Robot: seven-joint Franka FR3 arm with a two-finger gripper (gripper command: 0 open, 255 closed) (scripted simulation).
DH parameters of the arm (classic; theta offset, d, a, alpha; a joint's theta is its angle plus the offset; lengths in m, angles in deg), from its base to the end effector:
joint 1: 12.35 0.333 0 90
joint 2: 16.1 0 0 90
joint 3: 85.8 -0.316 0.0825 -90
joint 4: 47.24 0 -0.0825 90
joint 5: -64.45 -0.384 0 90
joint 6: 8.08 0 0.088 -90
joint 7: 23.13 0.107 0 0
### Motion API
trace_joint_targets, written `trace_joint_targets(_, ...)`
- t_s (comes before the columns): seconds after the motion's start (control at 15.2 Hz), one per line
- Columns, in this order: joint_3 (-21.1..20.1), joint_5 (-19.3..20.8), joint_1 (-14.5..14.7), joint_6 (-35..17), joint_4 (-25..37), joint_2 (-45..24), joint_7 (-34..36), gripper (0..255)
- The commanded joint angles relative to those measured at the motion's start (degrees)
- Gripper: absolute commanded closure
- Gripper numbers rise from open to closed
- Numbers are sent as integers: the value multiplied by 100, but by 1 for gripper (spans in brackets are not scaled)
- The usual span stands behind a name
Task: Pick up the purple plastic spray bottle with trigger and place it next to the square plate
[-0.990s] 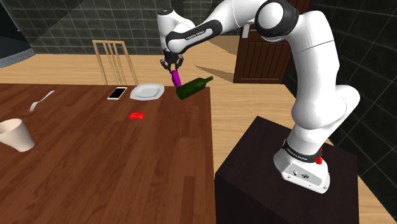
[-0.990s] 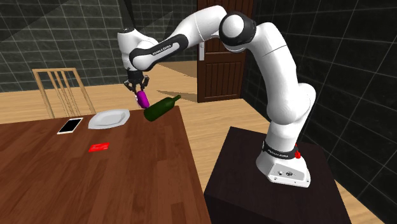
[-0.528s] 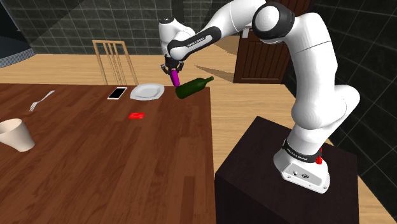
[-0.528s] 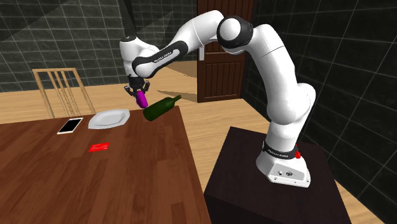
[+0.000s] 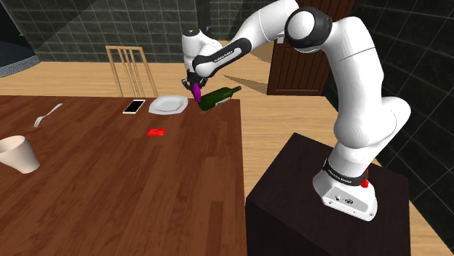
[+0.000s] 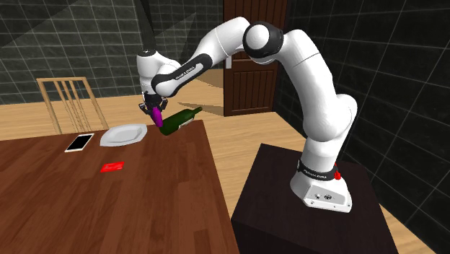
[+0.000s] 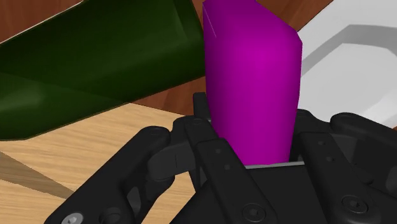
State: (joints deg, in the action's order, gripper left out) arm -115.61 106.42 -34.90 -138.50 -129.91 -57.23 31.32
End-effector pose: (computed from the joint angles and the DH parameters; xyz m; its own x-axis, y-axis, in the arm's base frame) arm 0.7402 -0.0049 0.3268 0.8008 -0.4843 0.3525 -0.5274 -0.8490 0.0316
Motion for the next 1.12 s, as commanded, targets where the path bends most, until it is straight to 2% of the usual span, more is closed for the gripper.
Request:
trace_joint_targets(0.0,79,-24,-5,283,-28,-61,-25,255)
trace_joint_targets(0.33,174,-100,62,254,-35,-35,-57,255)
trace_joint_targets(0.4,170,-105,65,268,-27,-29,-59,0)
trace_joint_targets(0.66,188,-95,86,280,65,-106,-78,0)
trace_joint_targets(1.06,-29,-342,-18,594,-199,476,-147,0)
